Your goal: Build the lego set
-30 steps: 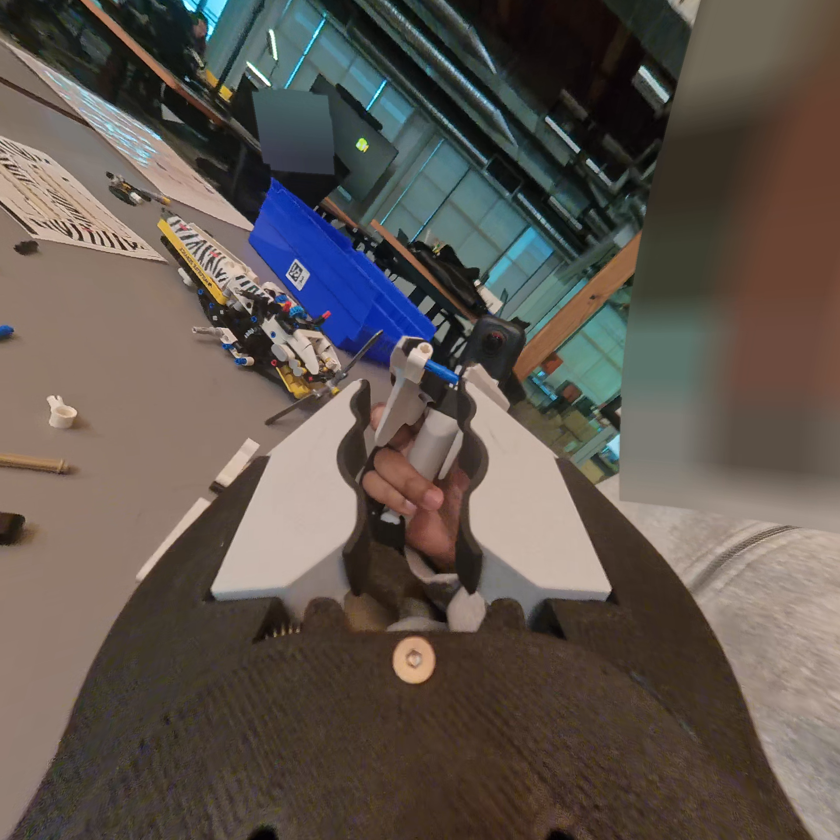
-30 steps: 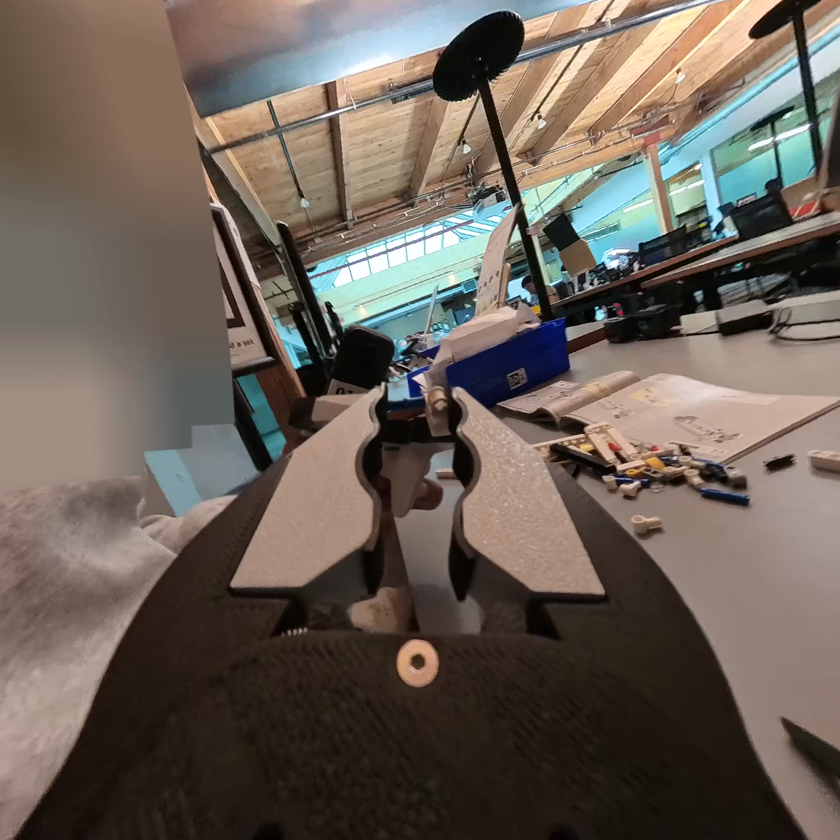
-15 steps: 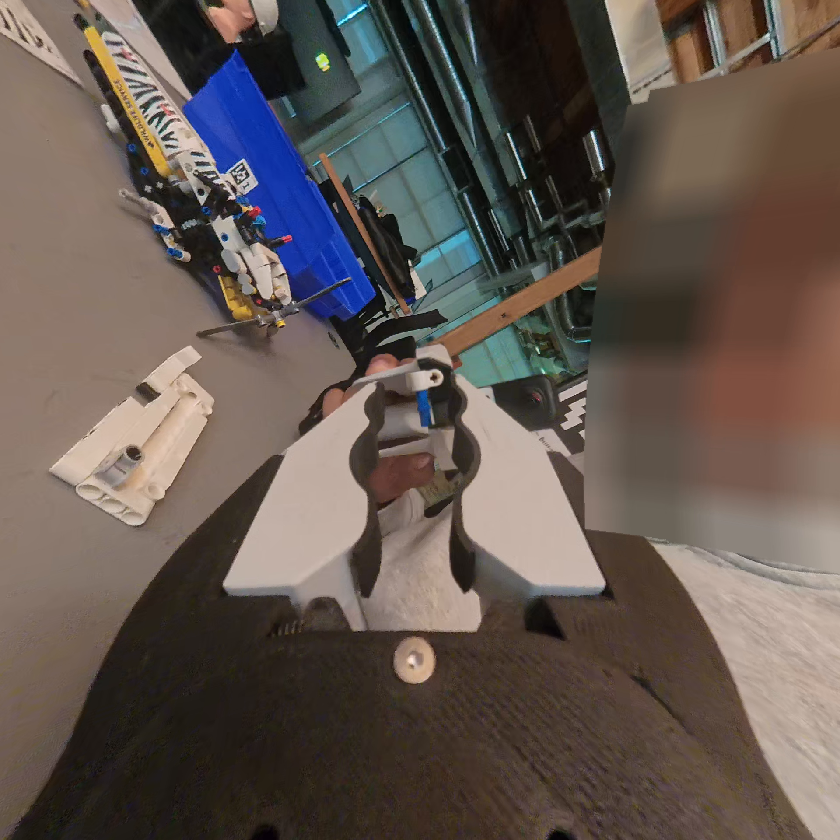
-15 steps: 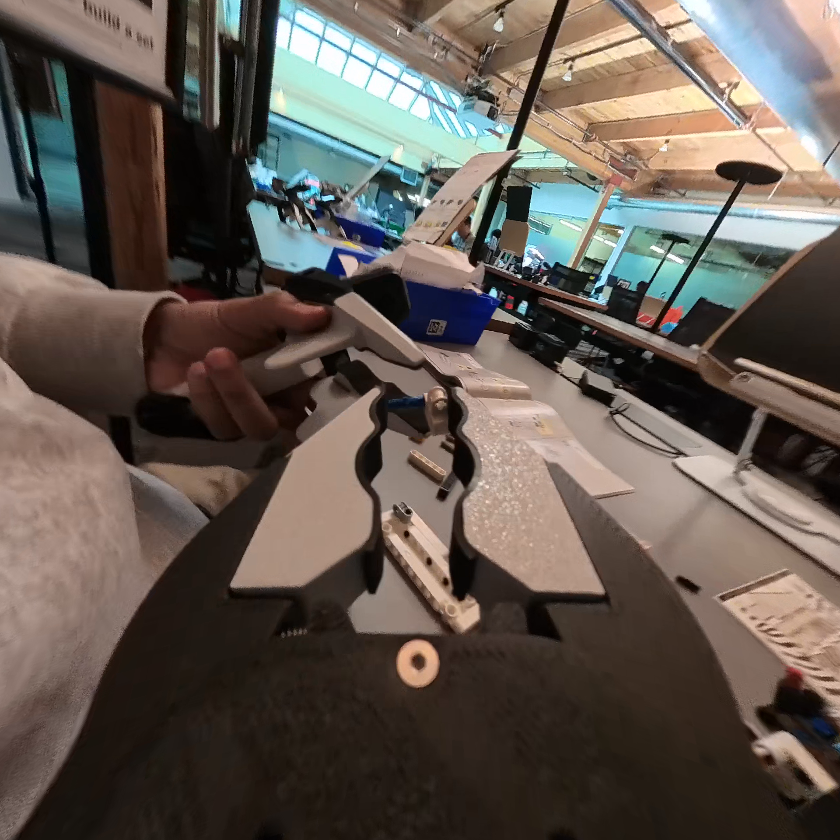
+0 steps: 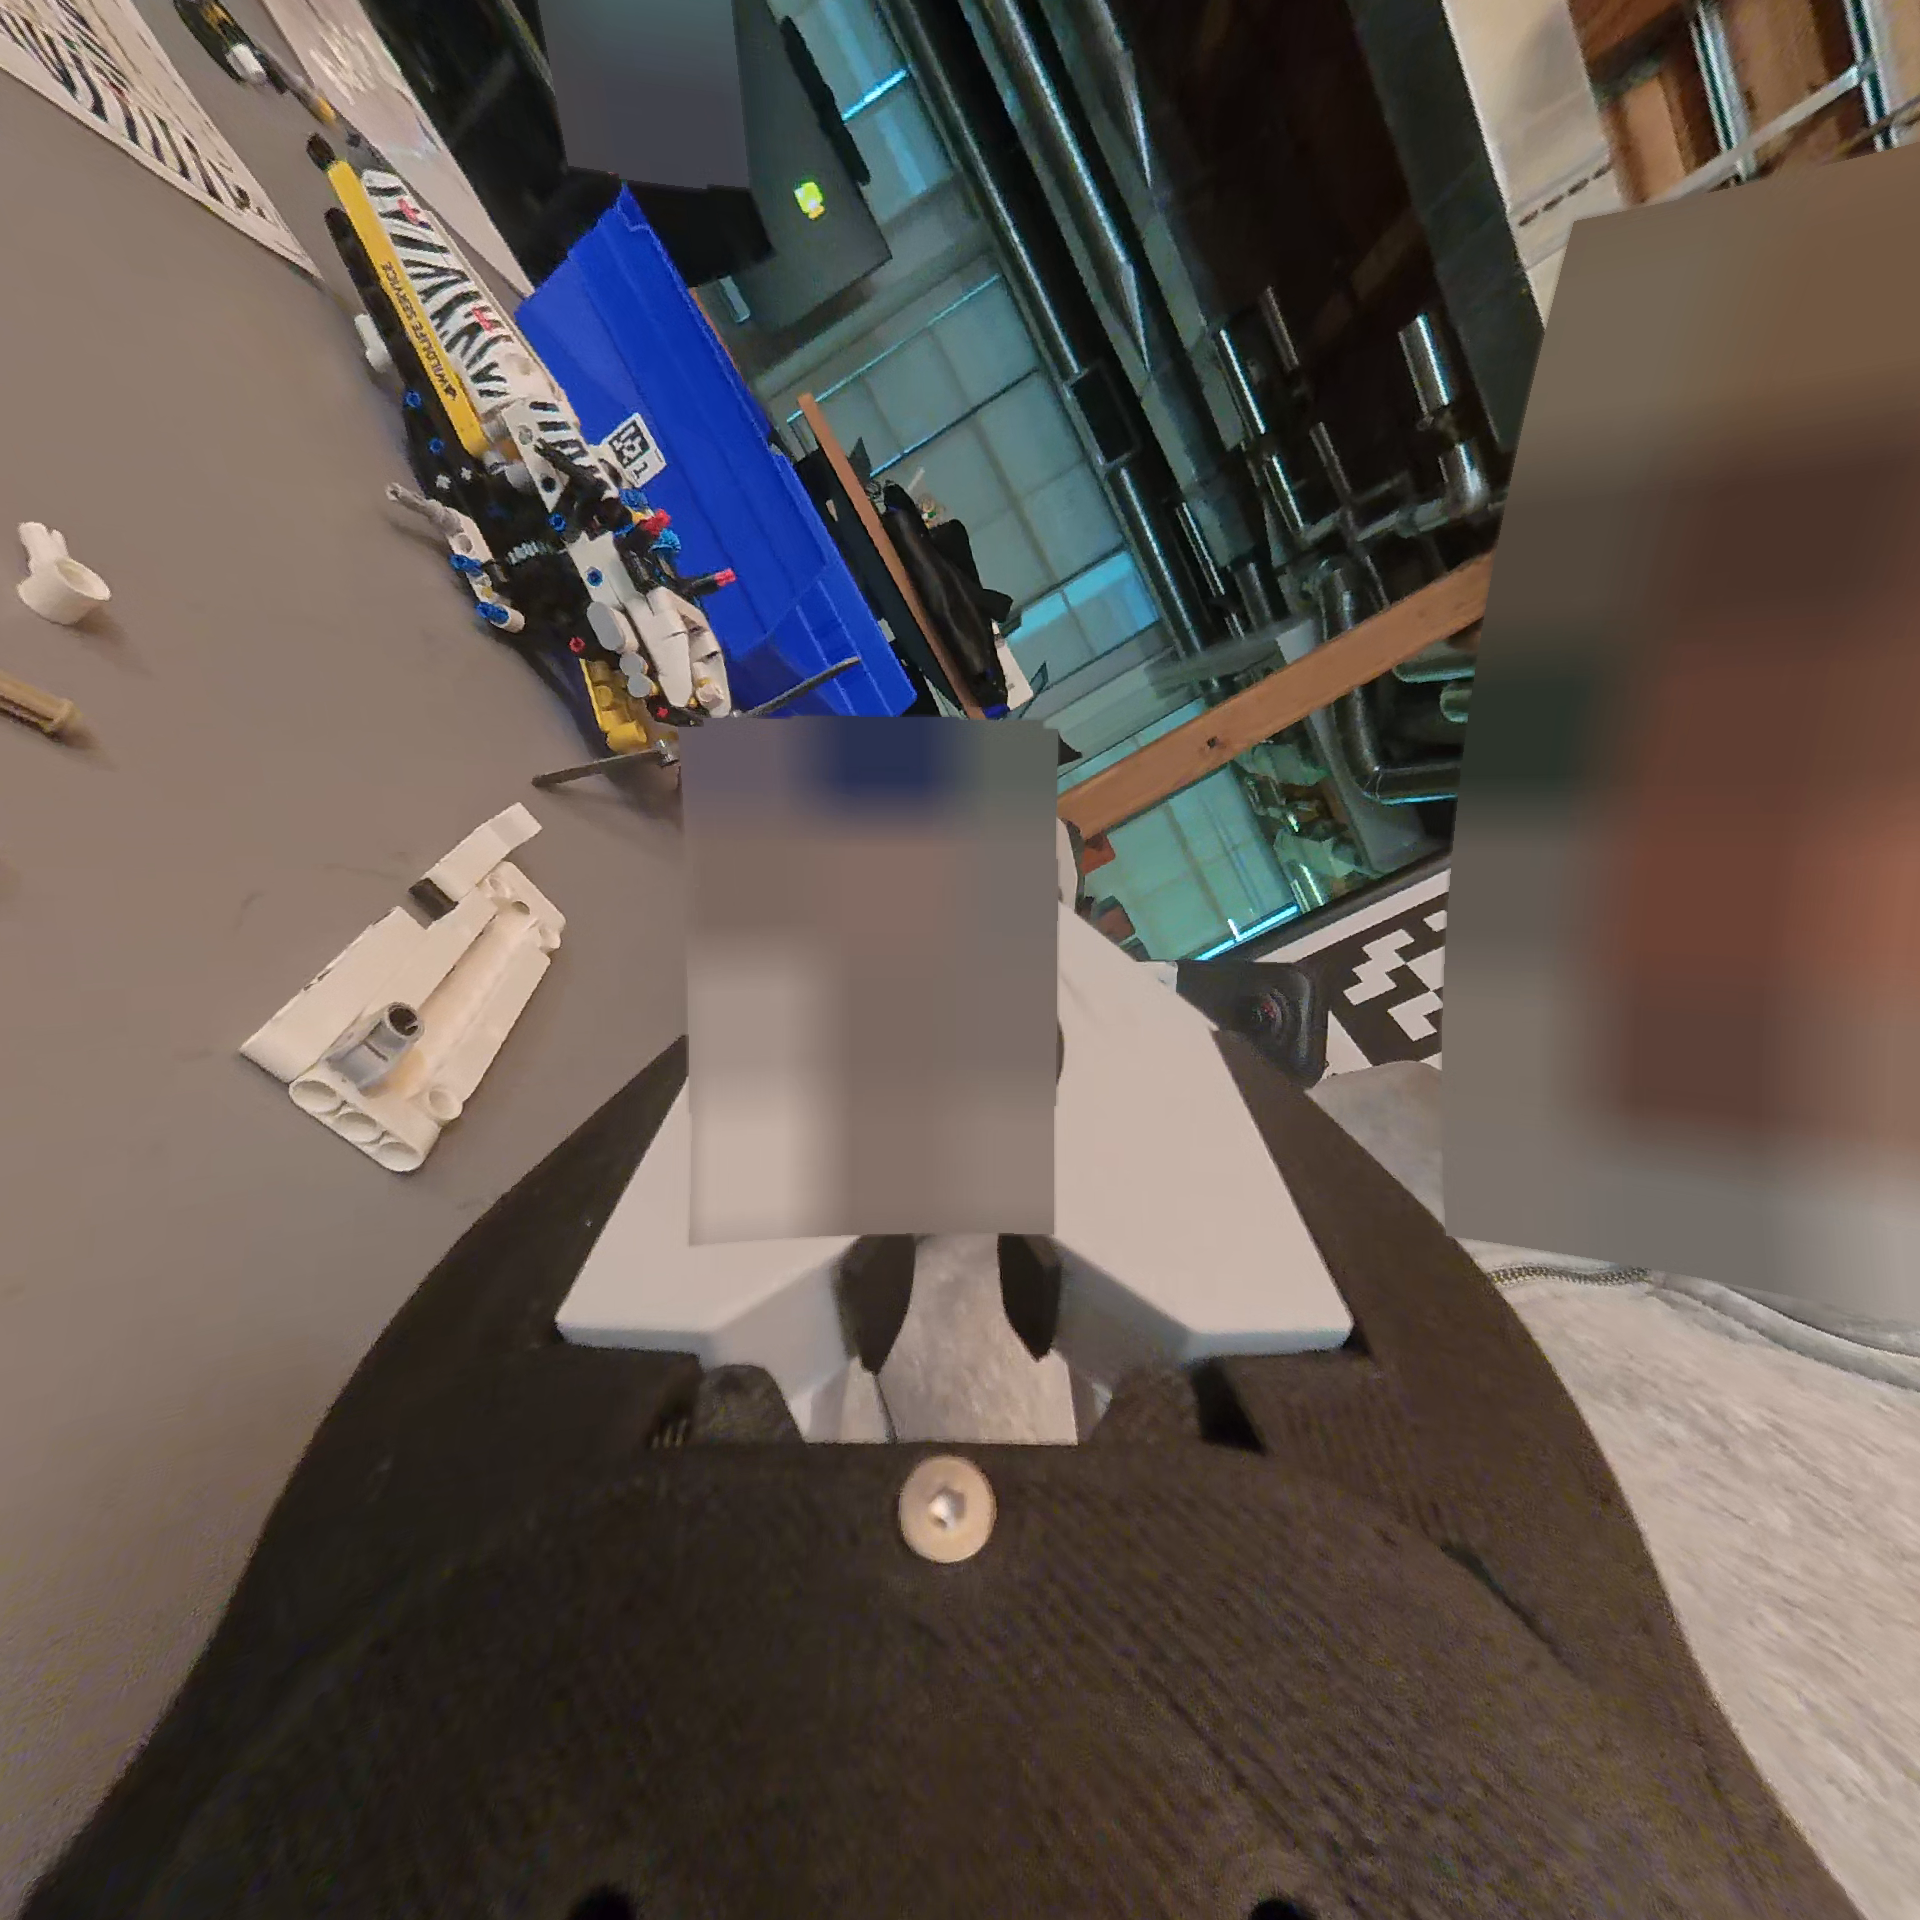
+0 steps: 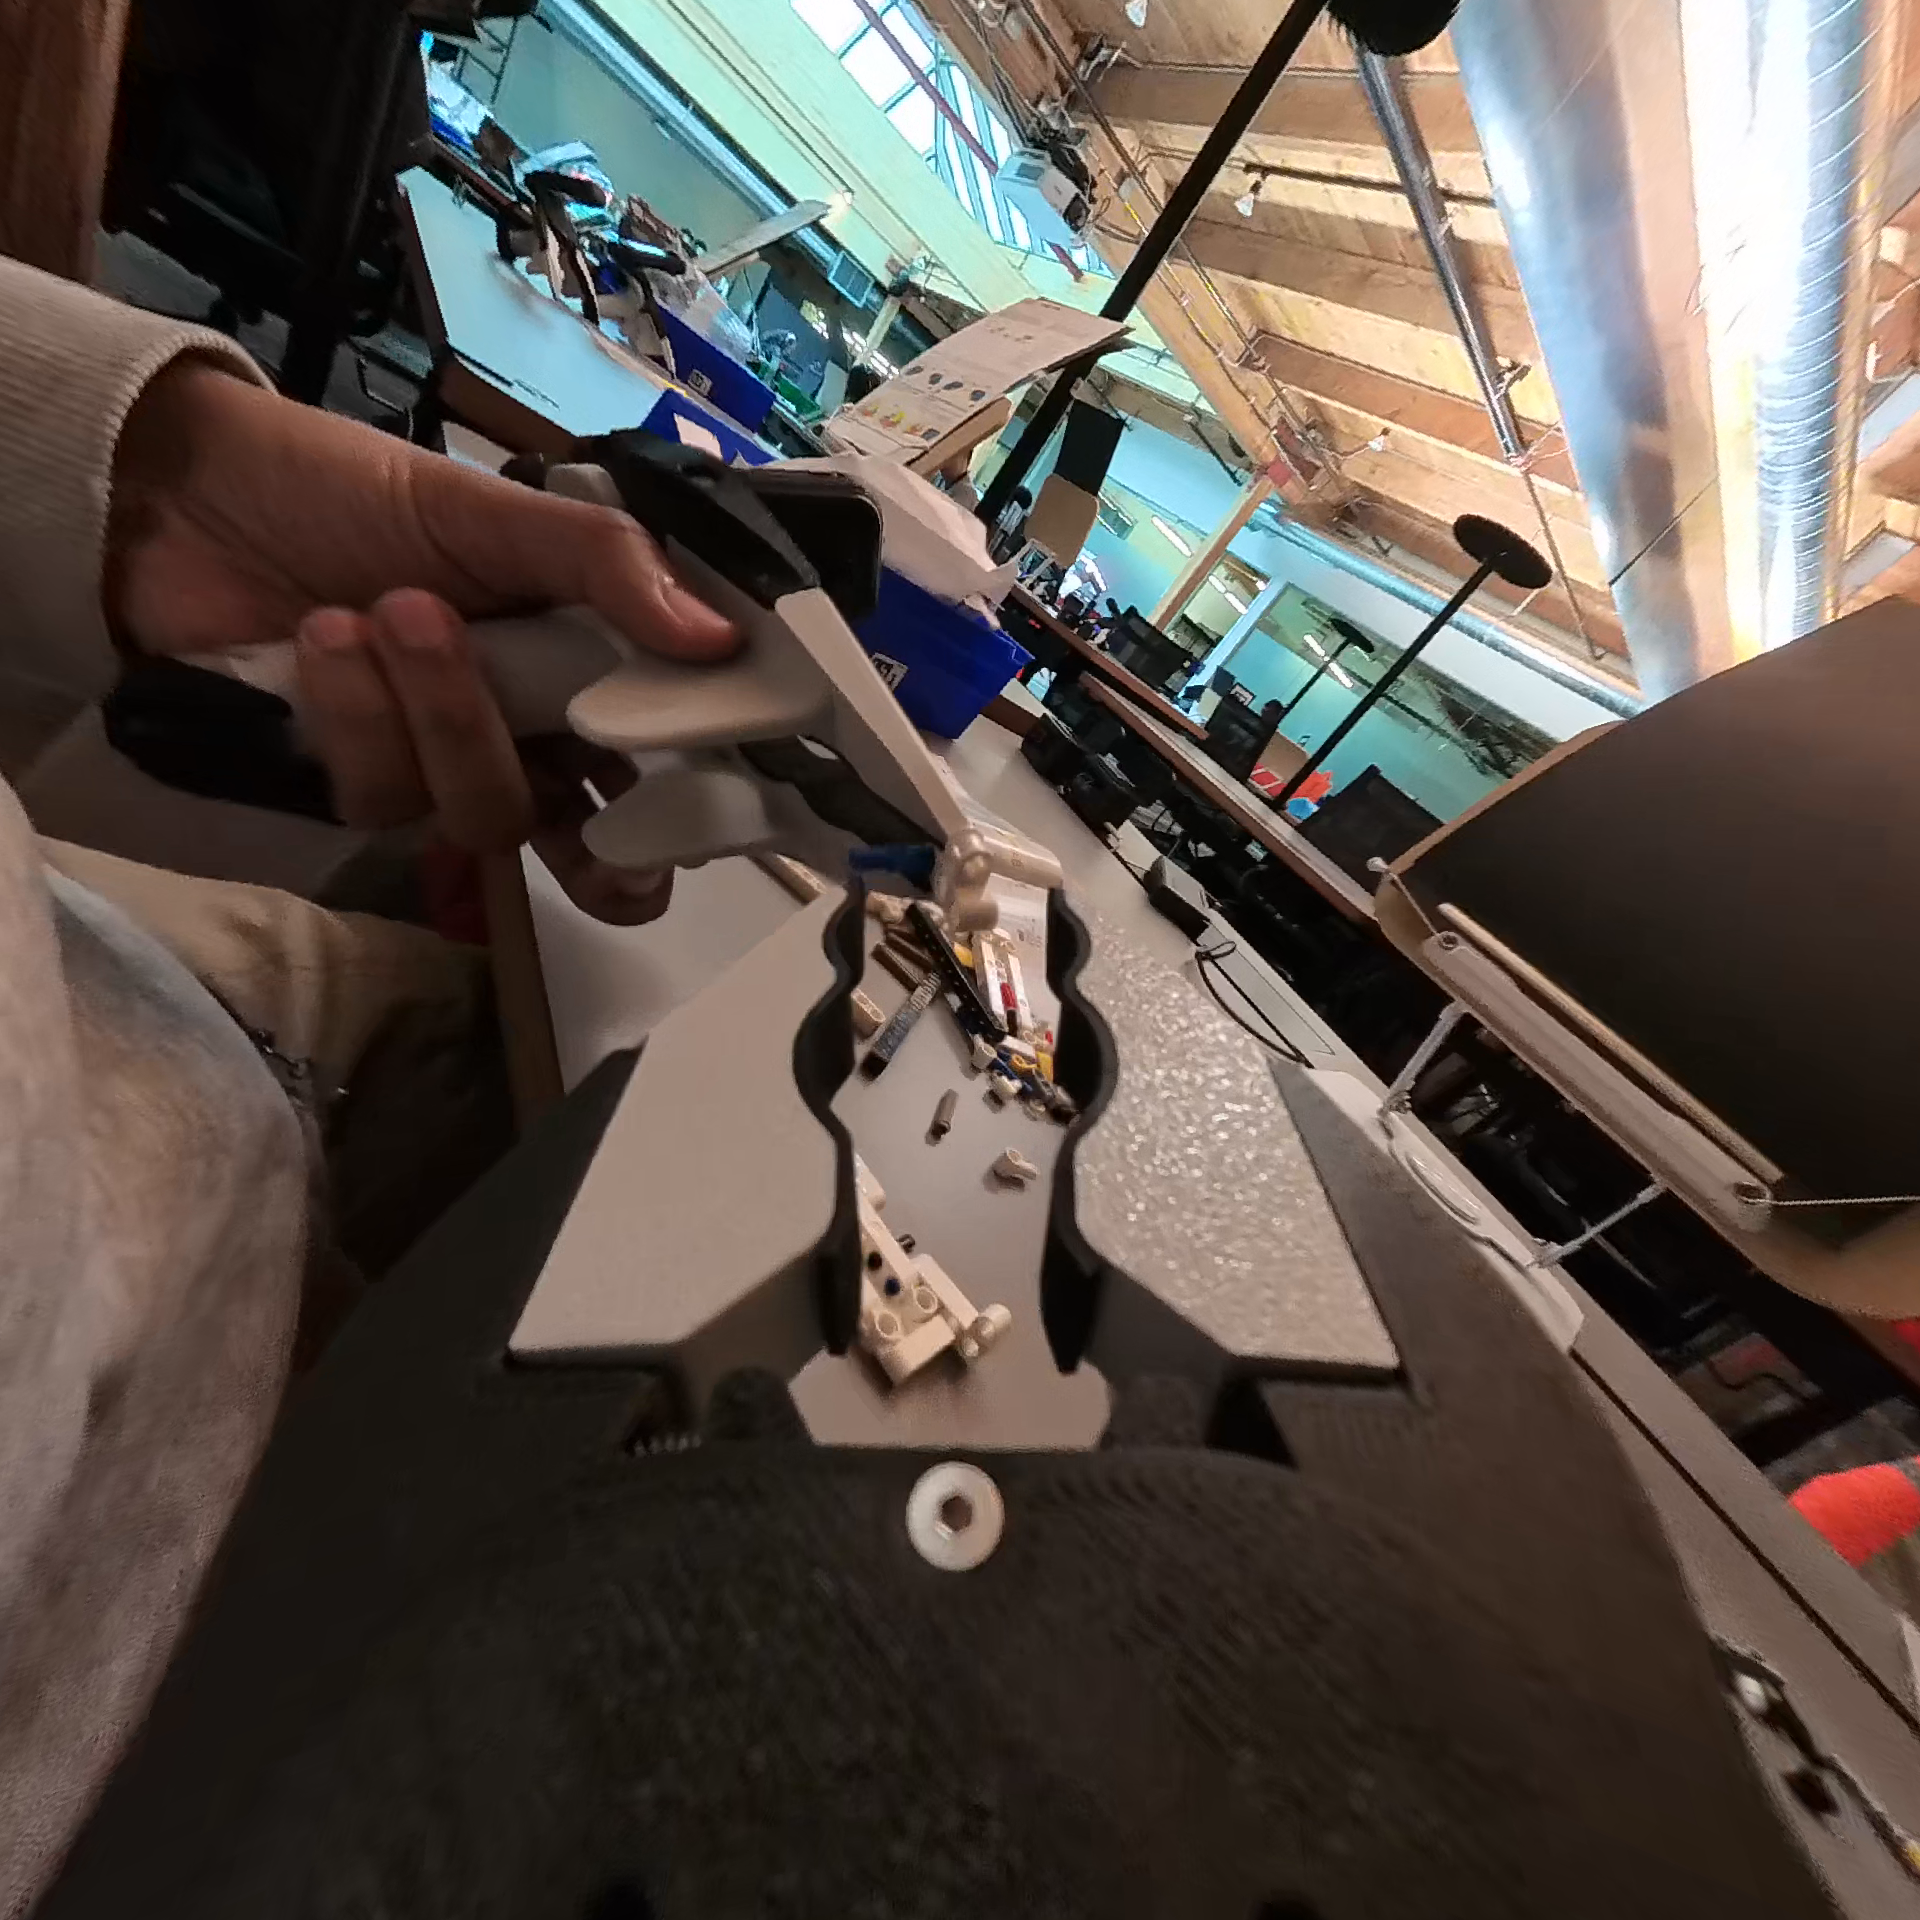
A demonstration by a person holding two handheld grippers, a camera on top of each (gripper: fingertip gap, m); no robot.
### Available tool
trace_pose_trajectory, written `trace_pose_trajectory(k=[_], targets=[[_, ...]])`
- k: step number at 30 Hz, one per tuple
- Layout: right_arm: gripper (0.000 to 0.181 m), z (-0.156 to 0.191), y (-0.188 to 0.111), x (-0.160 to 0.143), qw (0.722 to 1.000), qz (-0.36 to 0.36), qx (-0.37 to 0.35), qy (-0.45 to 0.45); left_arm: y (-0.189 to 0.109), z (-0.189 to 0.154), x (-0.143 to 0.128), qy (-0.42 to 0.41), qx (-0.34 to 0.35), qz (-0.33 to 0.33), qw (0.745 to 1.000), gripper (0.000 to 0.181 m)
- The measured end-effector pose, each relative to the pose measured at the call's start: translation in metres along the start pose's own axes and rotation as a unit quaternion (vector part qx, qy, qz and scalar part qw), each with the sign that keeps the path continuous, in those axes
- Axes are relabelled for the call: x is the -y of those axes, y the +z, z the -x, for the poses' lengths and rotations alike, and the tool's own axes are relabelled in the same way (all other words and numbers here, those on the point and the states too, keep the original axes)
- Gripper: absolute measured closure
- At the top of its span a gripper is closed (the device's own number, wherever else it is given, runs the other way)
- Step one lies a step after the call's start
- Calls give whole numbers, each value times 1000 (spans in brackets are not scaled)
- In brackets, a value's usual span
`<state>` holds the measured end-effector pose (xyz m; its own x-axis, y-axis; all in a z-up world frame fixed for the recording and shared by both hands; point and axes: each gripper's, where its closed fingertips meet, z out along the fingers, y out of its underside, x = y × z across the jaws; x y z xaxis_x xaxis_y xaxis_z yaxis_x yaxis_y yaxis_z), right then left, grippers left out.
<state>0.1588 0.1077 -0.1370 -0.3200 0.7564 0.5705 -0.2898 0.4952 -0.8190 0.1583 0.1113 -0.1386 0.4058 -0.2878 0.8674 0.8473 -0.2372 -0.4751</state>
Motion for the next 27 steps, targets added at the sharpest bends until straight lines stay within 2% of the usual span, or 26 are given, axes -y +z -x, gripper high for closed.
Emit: trace_pose_trajectory(k=[11, 27], targets=[[151, 3, 0, 5, 997, -21, 23, 69, 6, -4, -4, 8, -11, -1, 1000, 175], [157, 11, -6, -2, 997, 27, 49, 49, 9, 0, -14, 40, 29, 35, 998, 176]])
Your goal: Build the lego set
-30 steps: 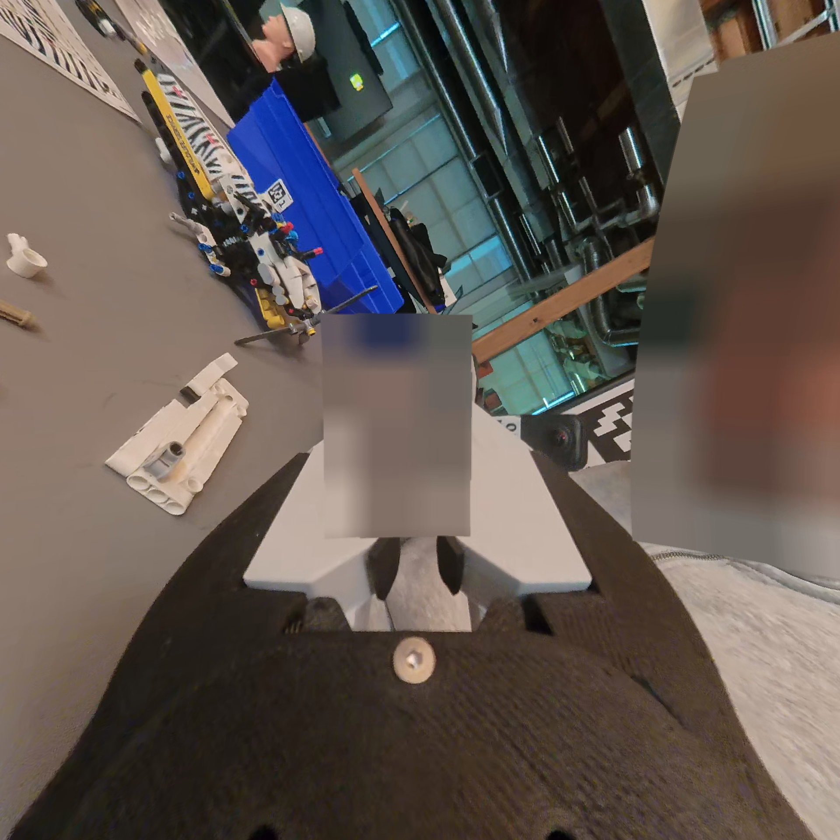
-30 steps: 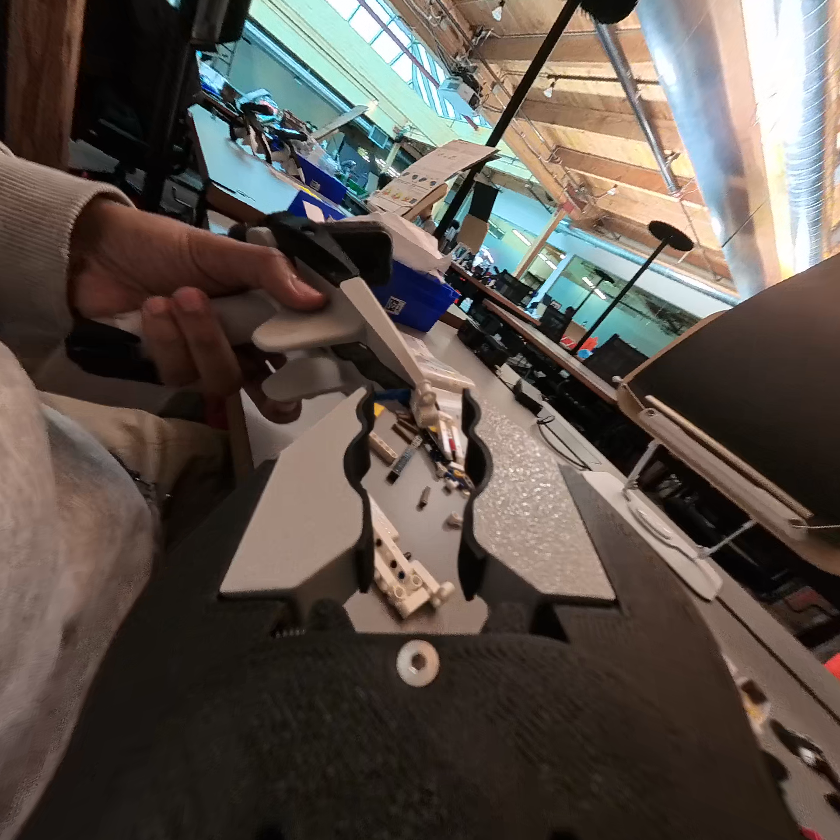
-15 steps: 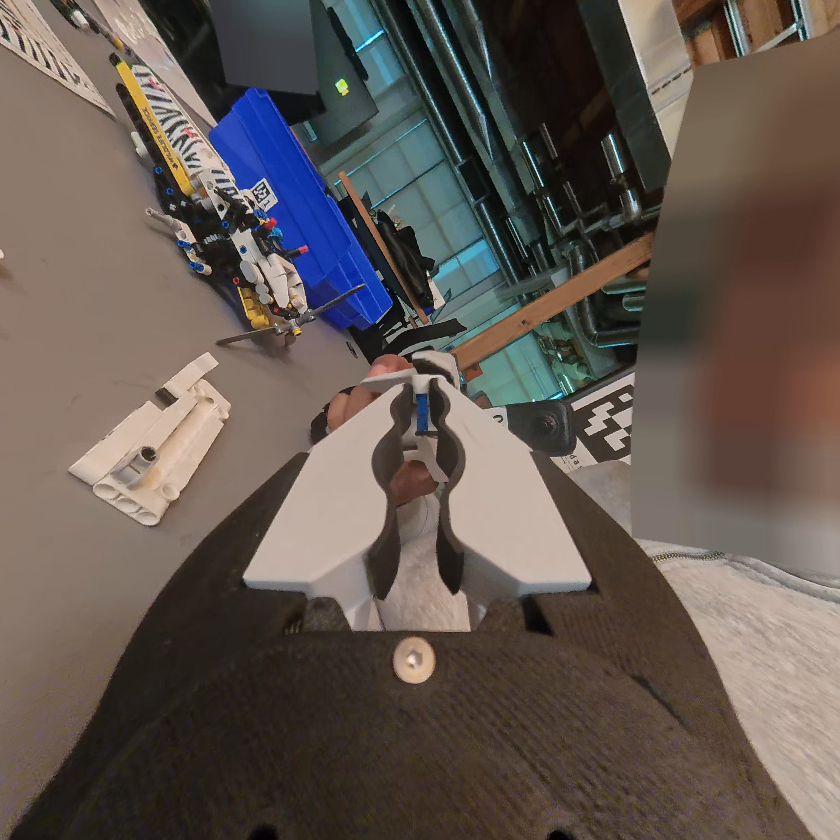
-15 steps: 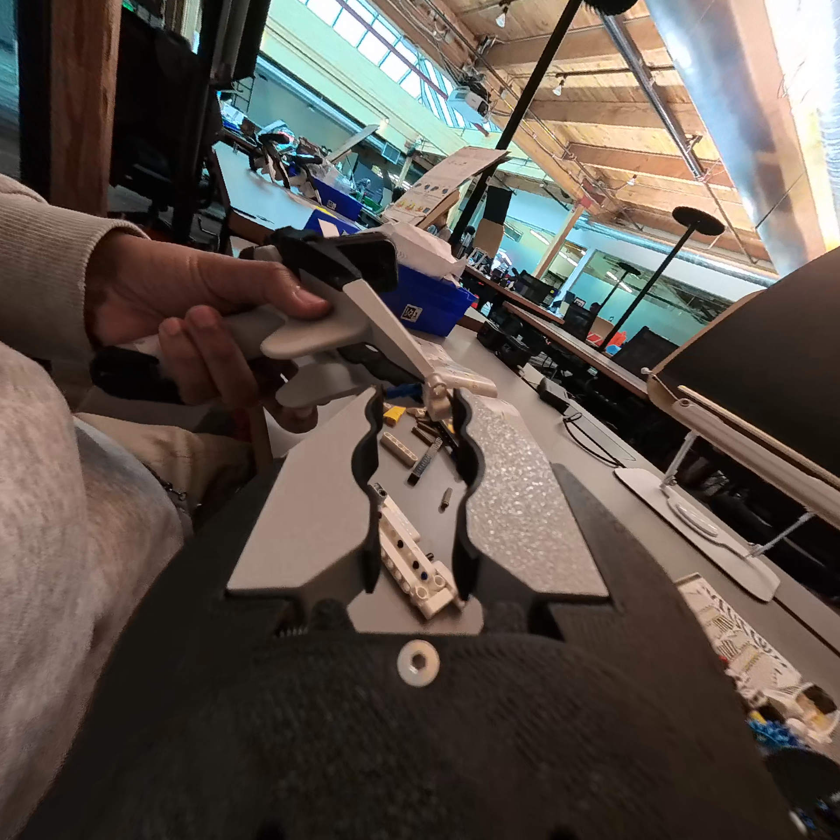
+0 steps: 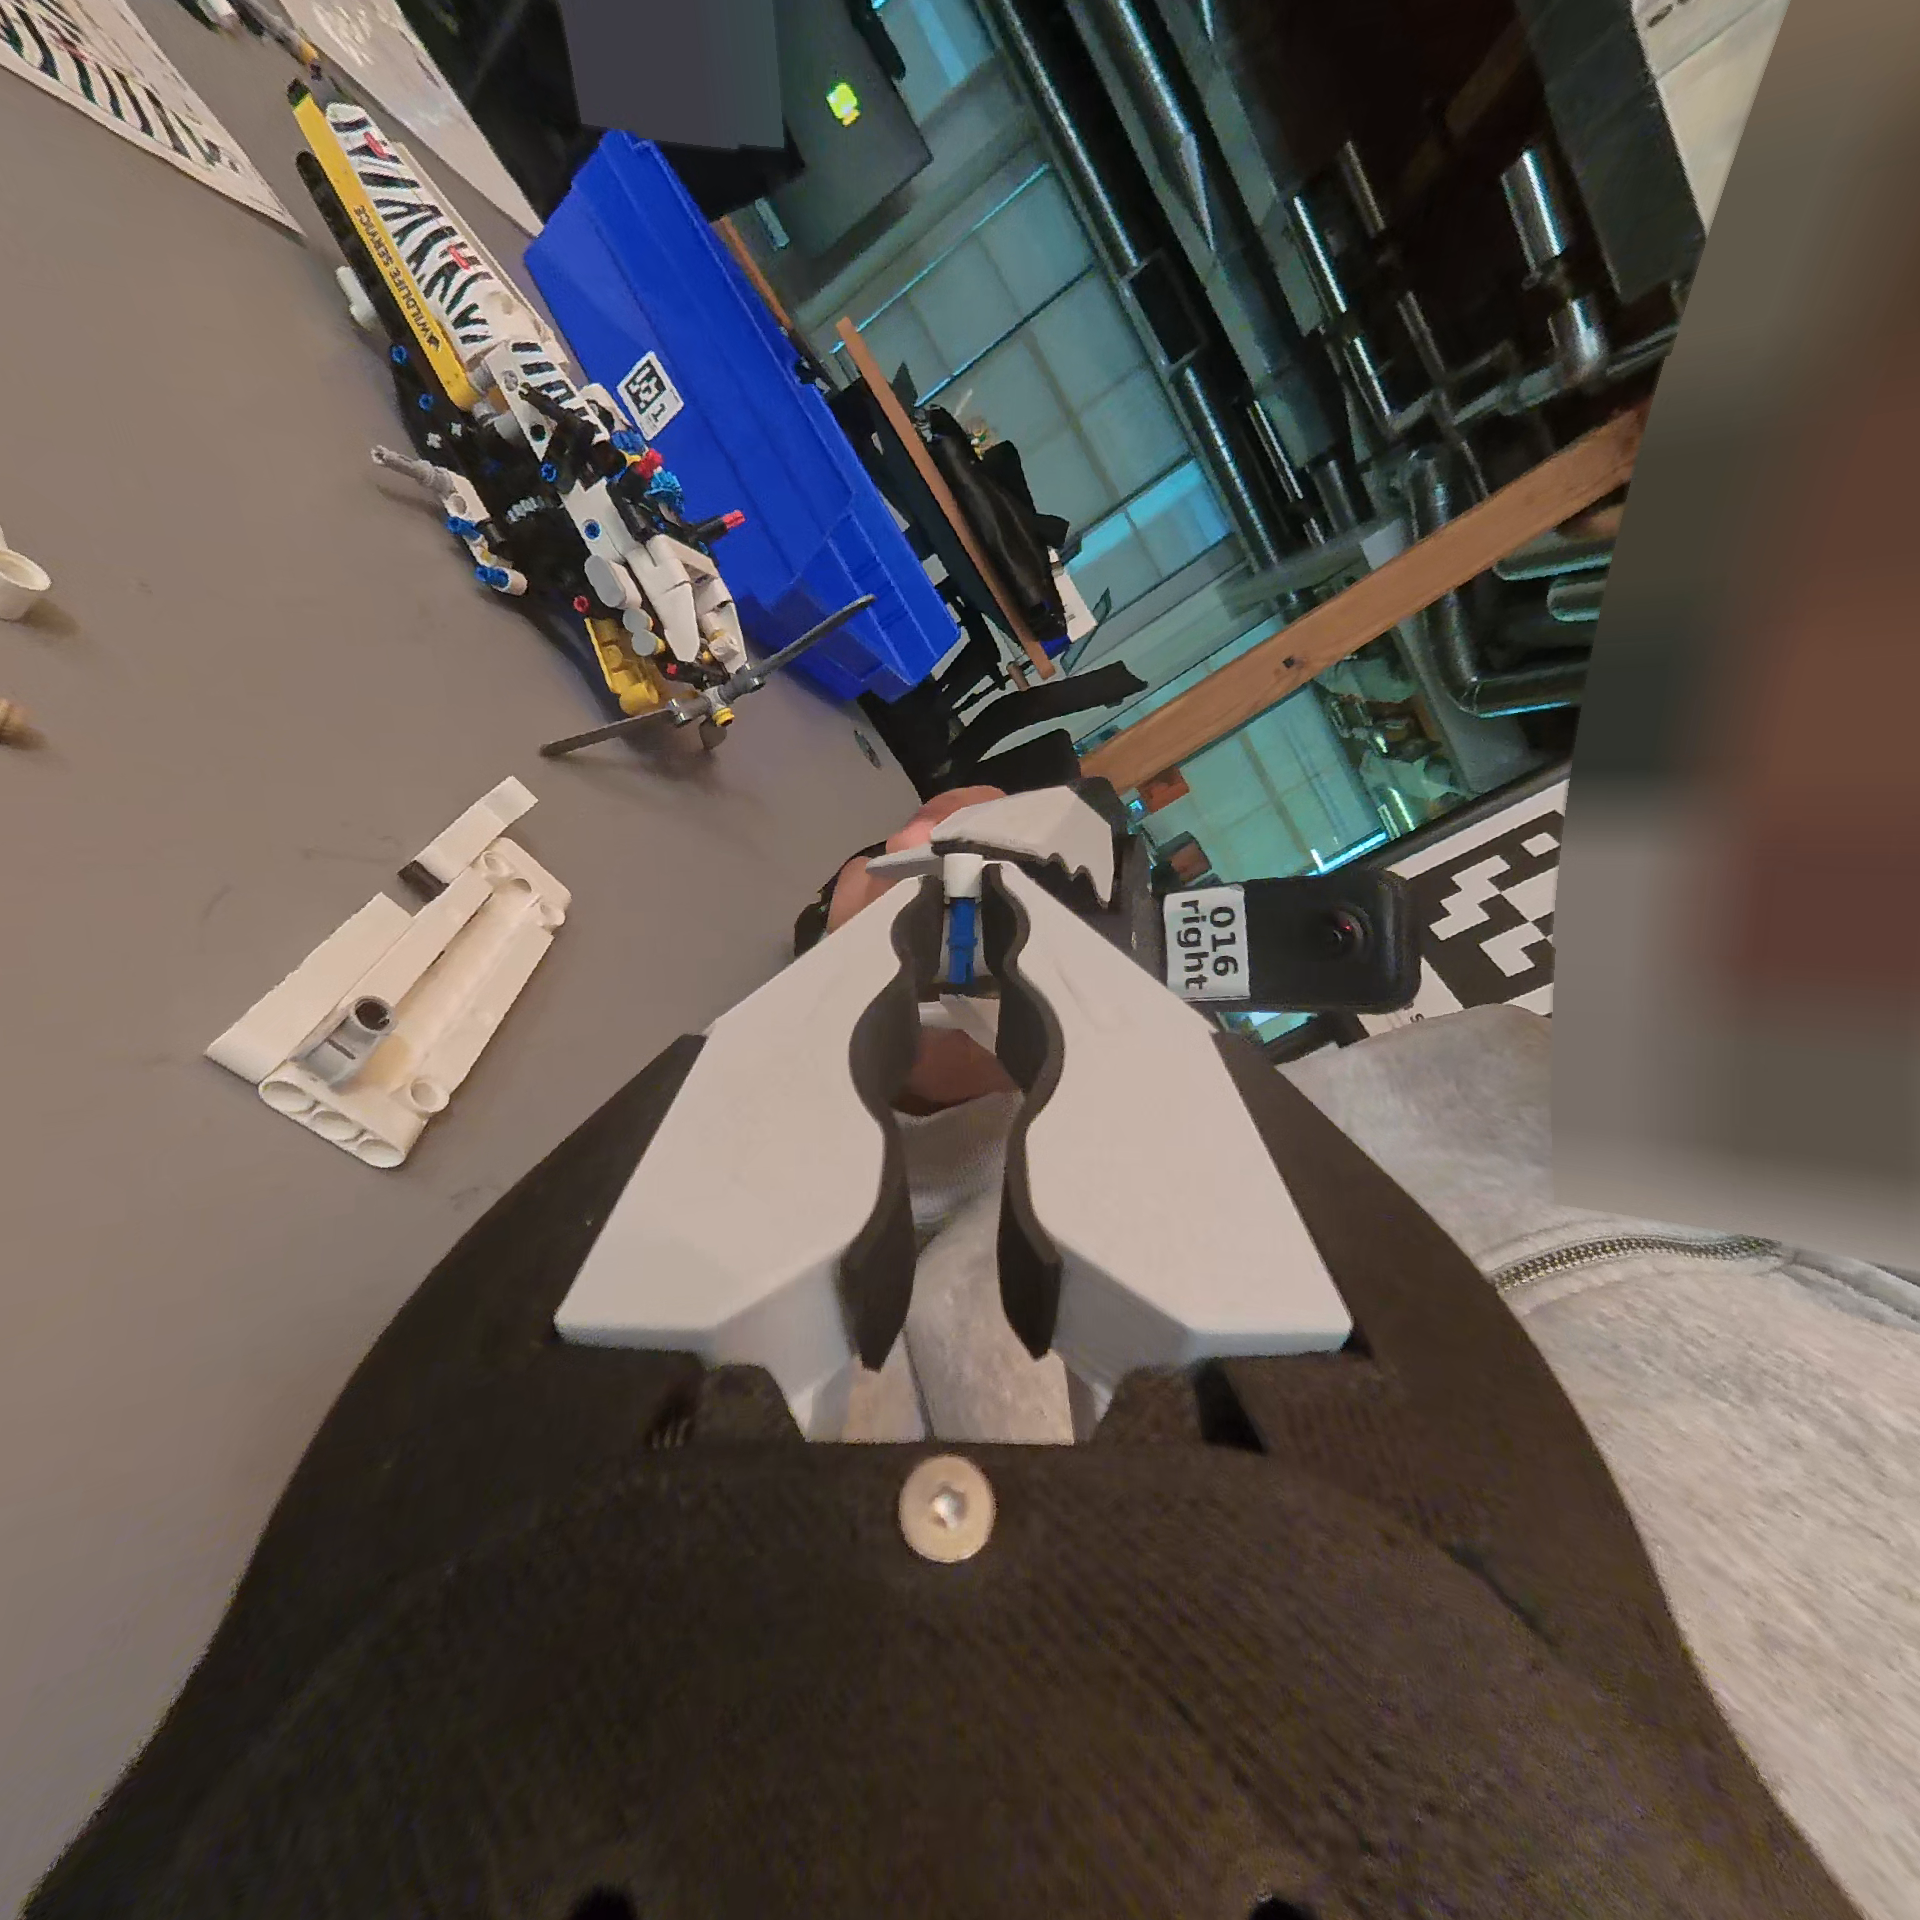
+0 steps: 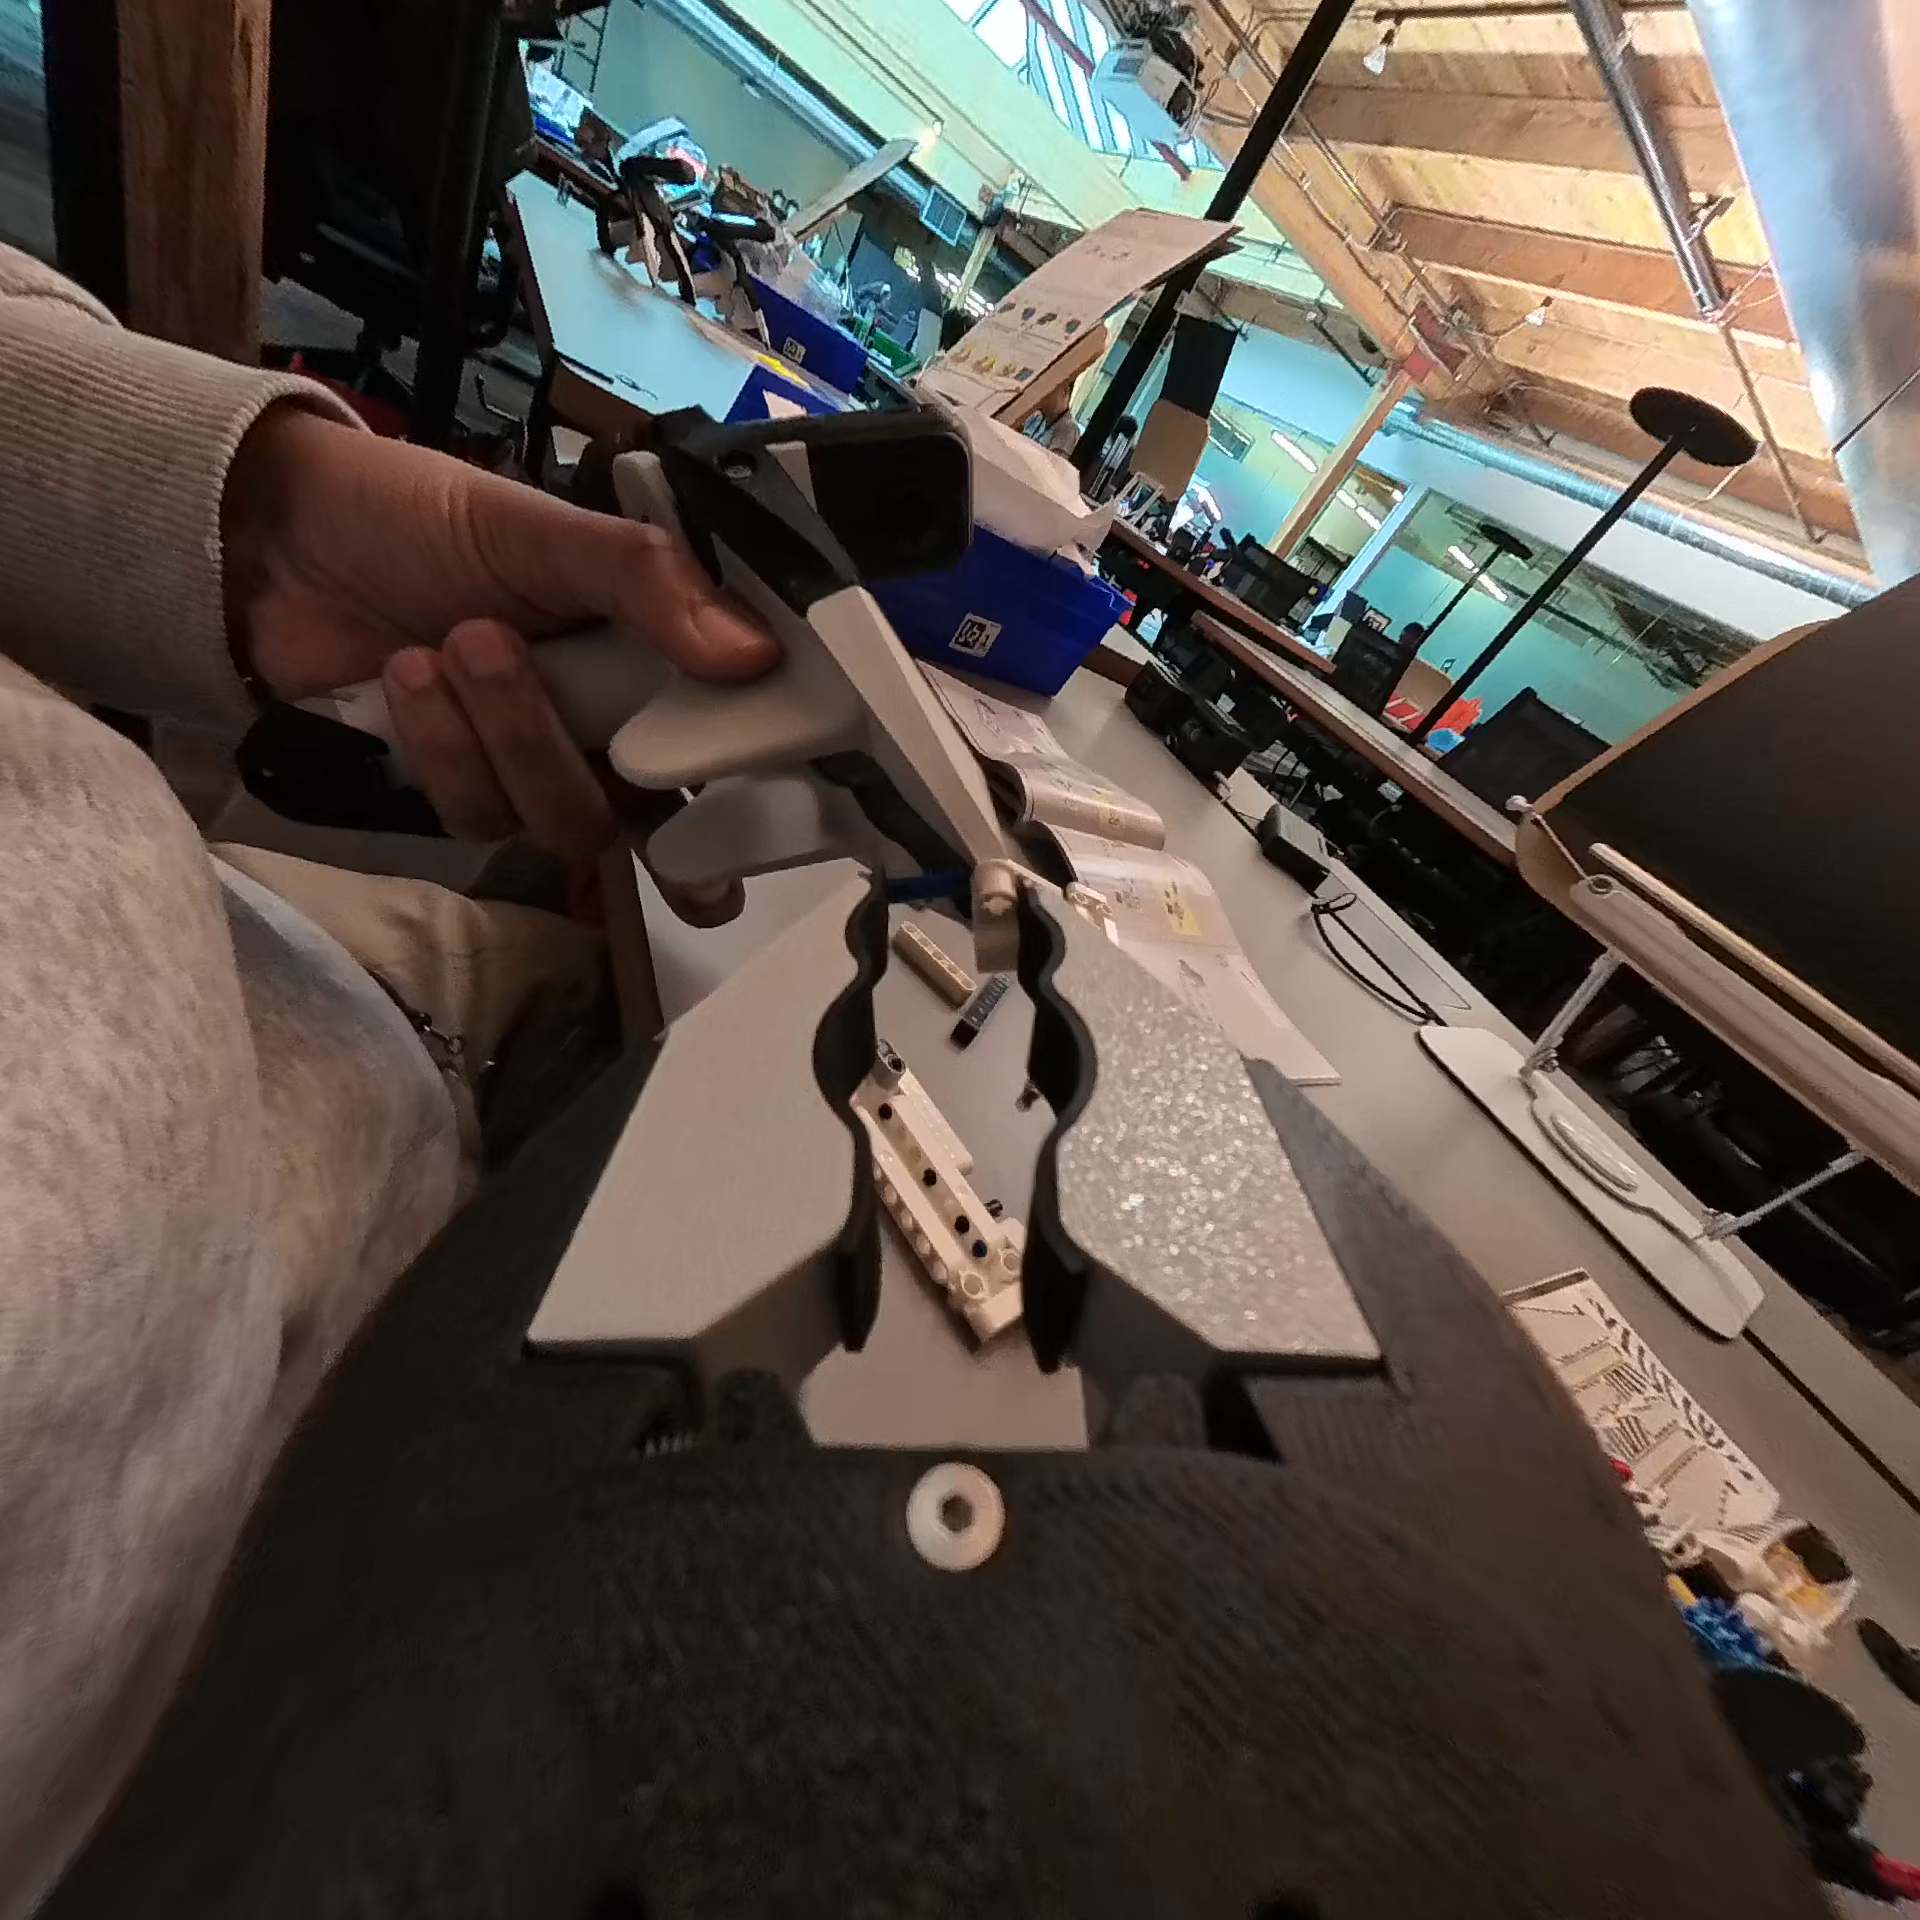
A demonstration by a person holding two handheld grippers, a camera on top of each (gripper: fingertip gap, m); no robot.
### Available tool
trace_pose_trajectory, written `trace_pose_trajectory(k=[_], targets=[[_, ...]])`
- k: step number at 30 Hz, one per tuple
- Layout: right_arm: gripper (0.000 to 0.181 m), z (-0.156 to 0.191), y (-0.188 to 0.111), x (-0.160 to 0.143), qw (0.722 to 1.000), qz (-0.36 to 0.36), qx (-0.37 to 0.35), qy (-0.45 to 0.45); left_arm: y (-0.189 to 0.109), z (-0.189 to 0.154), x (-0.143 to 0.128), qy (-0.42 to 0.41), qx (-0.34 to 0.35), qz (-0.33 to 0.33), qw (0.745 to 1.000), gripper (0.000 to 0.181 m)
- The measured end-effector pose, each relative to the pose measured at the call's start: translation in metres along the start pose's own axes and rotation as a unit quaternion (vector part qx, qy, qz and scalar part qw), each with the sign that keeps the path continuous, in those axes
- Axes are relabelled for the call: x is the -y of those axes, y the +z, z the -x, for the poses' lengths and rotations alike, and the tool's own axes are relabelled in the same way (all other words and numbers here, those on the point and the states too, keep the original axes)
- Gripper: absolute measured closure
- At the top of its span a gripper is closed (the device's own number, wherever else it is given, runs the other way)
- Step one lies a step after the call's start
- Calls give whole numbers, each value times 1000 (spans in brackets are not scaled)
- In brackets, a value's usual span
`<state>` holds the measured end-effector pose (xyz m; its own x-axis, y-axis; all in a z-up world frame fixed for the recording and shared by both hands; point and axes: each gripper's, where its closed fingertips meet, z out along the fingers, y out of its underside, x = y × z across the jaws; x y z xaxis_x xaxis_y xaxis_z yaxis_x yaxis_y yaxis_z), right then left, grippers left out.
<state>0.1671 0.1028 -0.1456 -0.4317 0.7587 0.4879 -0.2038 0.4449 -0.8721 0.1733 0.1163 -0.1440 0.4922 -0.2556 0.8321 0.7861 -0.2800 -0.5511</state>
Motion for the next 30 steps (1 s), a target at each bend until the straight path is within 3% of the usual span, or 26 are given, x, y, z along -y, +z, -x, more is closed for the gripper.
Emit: trace_pose_trajectory(k=[15, 24, 30], targets=[[158, 2, 0, -6, 999, 49, 5, 9, 0, 5, -1, 28, 35, 6, 999, 176], [158, -2, 3, -12, 995, 90, -23, -18, 3, 10, 2, 145, 124, 20, 981, 175], [157, -7, 0, -11, 995, 84, -40, -27, 4, 11, 8, 162, 140, 4, 977, 175]])
